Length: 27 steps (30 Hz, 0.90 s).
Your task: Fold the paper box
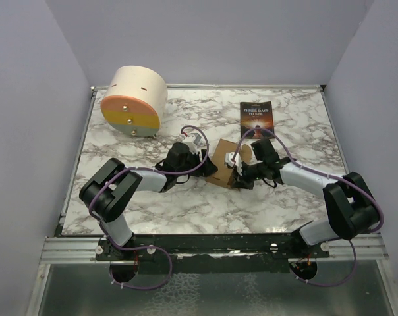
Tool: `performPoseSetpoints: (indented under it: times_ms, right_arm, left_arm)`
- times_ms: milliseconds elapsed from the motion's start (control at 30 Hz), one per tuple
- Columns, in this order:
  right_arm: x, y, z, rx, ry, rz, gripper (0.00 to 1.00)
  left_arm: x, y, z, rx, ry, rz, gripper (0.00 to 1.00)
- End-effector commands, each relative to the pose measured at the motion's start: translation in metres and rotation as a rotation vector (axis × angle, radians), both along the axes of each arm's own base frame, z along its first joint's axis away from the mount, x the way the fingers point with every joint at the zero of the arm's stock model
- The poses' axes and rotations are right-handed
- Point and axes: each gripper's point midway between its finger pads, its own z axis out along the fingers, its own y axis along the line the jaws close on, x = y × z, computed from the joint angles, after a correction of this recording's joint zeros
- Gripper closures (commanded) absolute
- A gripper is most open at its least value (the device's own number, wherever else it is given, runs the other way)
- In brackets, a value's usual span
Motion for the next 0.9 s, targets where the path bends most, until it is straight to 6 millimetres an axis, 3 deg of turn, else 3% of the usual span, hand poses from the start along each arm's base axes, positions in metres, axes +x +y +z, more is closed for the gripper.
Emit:
performPoseSetpoints:
  times_ms: [0, 200, 867]
  right_arm:
    - [0.011, 0.013, 0.017, 0.035, -0.004, -0.029, 0.99]
    - [0.017, 0.010, 0.019, 0.015, -0.004, -0.071, 0.99]
    - [0.010, 0.001, 0.004, -0.043, 0.057, -0.103, 0.99]
  left_arm:
    - [-0.008, 0.008, -0.025, 0.070, 0.061, -0.003, 0.38]
    - [-0.008, 0.008, -0.026, 0.077, 0.062, -0.002, 0.38]
    - [-0.008, 0.011, -0.028, 0.094, 0.068, 0.005, 0.38]
